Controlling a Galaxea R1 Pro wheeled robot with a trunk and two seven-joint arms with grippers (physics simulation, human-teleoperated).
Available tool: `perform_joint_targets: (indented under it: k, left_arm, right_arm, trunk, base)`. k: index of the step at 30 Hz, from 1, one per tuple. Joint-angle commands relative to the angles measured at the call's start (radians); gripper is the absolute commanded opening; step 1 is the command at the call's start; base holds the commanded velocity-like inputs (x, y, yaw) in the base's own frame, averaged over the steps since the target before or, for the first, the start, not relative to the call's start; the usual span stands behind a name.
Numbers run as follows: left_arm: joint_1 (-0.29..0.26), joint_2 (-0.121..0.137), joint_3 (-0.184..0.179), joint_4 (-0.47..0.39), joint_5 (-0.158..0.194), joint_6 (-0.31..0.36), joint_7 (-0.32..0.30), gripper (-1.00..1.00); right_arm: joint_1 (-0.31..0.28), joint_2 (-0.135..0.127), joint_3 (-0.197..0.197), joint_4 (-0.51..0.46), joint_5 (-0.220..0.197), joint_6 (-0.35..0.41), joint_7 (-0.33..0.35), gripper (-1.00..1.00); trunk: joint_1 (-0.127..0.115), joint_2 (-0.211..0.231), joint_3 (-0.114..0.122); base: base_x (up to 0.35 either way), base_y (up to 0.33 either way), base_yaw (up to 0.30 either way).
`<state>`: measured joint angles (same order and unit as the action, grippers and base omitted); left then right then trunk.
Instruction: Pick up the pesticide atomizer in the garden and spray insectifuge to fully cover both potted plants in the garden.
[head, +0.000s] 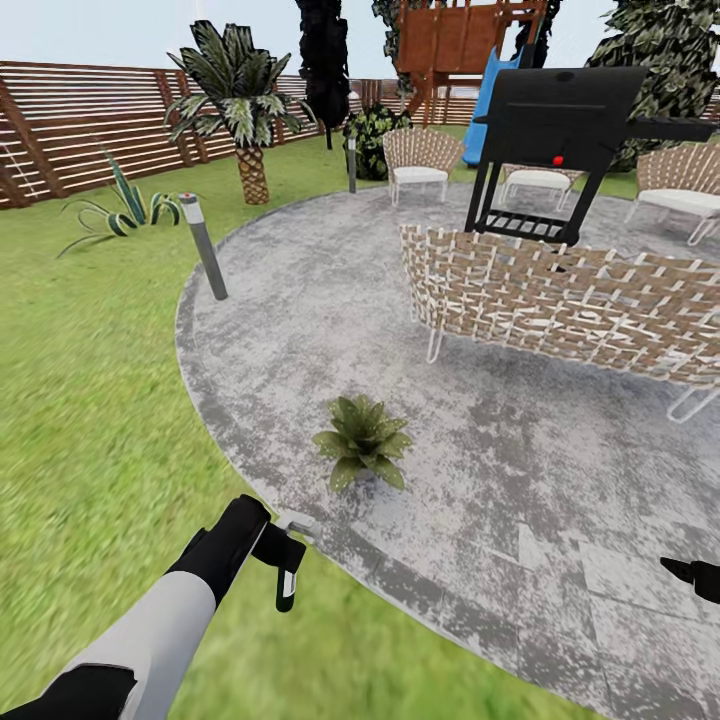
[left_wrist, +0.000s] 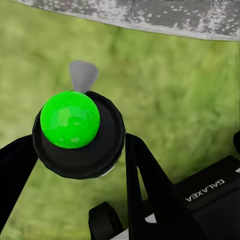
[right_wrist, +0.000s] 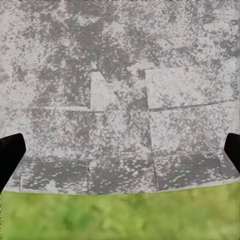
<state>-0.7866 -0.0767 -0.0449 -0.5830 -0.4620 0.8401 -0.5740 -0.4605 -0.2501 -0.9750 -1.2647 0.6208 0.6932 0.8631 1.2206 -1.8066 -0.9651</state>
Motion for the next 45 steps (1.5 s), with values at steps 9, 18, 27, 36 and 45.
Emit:
perform_joint_targets:
  k: [9, 18, 27, 36, 45]
  left_arm:
    - [0.0, 0.0, -0.001, -0.001, -0.01, 0.002, -0.009, -1.0]
    - [0.0, -0.001, -0.001, -0.001, -0.009, 0.002, -0.009, -1.0]
    - [0.0, 0.001, 0.0, -0.001, 0.033, -0.001, -0.009, -1.0]
    - [0.0, 0.082, -0.004, -0.004, 0.025, -0.116, -0.017, -1.0]
    - [0.0, 0.137, -0.357, 0.0, 0.022, -0.269, -0.165, -1.0]
  right_arm:
    - [-0.001, 0.0, -0.001, -0.001, 0.01, 0.002, 0.01, 1.0]
    - [-0.001, 0.0, -0.001, -0.002, 0.01, 0.002, 0.01, 1.0]
    - [-0.001, 0.001, 0.001, 0.0, 0.012, 0.002, 0.01, 1.0]
    - [-0.001, 0.0, 0.447, 0.003, 0.006, 0.009, 0.006, 1.0]
    - [-0.016, 0.001, 0.612, 0.047, 0.004, 0.003, 0.054, 1.0]
  trunk:
    - [0.0, 0.0, 0.008]
    - [0.0, 0.0, 0.008]
    - [0.0, 0.0, 0.008]
    - [0.0, 0.0, 0.008]
    - [0.0, 0.0, 0.008]
  base:
    - [0.0, 0.0, 0.0]
    - [0.0, 0.0, 0.0]
    - [0.0, 0.0, 0.0]
    - [0.0, 0.0, 0.0]
    - [0.0, 0.0, 0.0]
